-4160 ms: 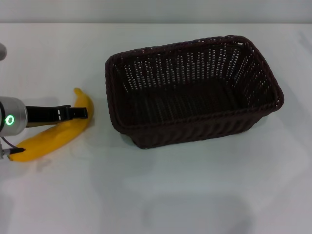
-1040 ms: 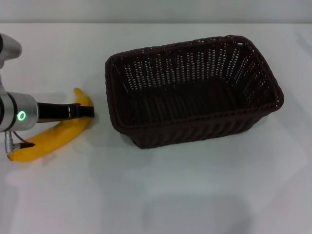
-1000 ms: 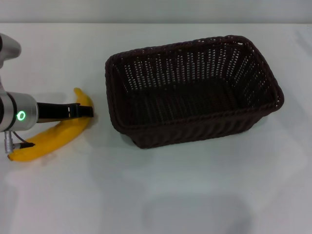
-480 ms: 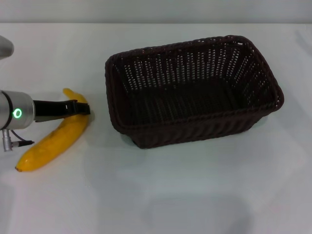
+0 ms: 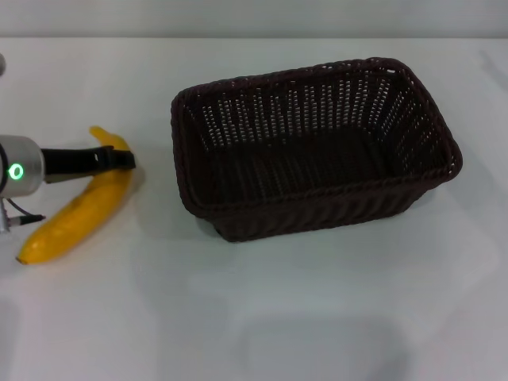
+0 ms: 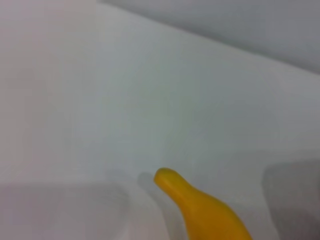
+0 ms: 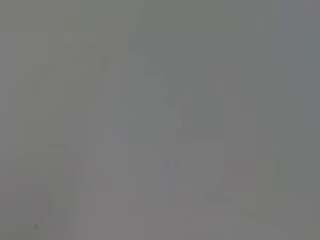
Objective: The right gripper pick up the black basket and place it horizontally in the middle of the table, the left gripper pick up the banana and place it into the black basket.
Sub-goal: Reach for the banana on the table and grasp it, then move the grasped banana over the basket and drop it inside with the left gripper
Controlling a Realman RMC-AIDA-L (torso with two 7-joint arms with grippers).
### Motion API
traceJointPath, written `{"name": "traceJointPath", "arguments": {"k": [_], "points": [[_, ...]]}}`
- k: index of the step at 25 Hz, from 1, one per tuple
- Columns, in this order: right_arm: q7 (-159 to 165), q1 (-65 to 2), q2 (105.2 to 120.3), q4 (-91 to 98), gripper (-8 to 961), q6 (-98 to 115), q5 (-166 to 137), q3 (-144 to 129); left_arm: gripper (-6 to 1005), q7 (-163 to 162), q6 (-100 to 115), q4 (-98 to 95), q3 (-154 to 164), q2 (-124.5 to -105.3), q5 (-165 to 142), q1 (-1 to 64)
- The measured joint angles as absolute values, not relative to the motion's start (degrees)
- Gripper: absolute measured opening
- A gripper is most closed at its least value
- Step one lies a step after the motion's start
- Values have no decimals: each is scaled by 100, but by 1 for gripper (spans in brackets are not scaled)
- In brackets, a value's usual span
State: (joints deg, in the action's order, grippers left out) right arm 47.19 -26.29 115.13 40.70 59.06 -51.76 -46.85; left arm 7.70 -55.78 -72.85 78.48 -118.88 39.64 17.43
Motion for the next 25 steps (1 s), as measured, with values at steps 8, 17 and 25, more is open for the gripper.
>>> {"name": "traceJointPath", "arguments": {"k": [8, 17, 25], "points": [[4732, -2582, 11519, 4070, 843, 5906, -5177, -4664, 497, 1798, -4782, -7378, 7175, -11895, 4800, 1556], [4736, -2583, 11522, 4065, 844, 5898, -5165, -4669, 501, 2824, -5355, -7716, 7038, -11851, 5310, 1923], [4741, -2575, 11522, 4066, 843, 5894, -5153, -4666, 503, 2900, -6035, -8390, 7032, -11861, 5297, 2012]]}}
